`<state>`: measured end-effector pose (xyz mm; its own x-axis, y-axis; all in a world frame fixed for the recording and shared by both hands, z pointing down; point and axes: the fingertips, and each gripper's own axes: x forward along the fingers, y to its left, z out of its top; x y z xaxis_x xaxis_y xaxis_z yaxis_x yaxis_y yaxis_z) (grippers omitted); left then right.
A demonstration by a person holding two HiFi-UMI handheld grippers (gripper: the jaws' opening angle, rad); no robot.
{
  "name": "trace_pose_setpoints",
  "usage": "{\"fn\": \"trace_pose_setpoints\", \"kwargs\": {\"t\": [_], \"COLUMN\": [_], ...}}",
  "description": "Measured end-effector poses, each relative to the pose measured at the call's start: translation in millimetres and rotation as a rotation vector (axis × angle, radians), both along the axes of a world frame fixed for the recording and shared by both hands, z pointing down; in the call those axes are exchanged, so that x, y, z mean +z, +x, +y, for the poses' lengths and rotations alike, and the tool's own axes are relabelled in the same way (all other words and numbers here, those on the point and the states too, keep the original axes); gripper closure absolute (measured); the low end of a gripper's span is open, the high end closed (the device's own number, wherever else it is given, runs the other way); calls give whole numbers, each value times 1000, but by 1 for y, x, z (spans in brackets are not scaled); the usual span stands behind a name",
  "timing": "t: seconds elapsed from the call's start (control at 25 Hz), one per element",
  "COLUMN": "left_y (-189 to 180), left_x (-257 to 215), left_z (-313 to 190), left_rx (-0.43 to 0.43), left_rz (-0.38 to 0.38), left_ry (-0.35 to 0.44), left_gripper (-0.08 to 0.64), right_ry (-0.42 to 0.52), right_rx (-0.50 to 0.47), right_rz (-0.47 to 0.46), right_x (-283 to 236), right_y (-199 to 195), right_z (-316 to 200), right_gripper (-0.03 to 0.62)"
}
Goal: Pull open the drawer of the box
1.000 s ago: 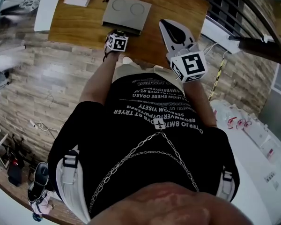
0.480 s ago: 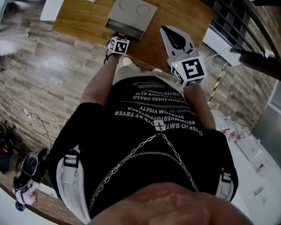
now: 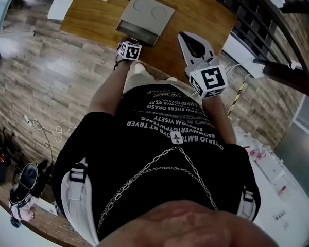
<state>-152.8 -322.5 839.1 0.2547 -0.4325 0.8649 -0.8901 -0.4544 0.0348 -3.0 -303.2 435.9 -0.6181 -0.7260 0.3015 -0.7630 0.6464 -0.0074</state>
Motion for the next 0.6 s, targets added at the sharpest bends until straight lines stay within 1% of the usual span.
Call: {"fn": "trace_pose_setpoints", "kwargs": {"t": [0.32, 0.6], "left_y": [0, -5], "left_x": [-2, -2], "left_z": [5, 14], "left_rx": [5, 12], "left_rz": [13, 21], "left_ry": [-15, -43], "left_gripper": [393, 393], "right_ry": [3, 11], "right_rx": [8, 1], "right_rz": [-3, -9], "right_x": [-5, -9], "right_y": [2, -12], "right_z": [2, -7], "right_gripper": [594, 594]}}
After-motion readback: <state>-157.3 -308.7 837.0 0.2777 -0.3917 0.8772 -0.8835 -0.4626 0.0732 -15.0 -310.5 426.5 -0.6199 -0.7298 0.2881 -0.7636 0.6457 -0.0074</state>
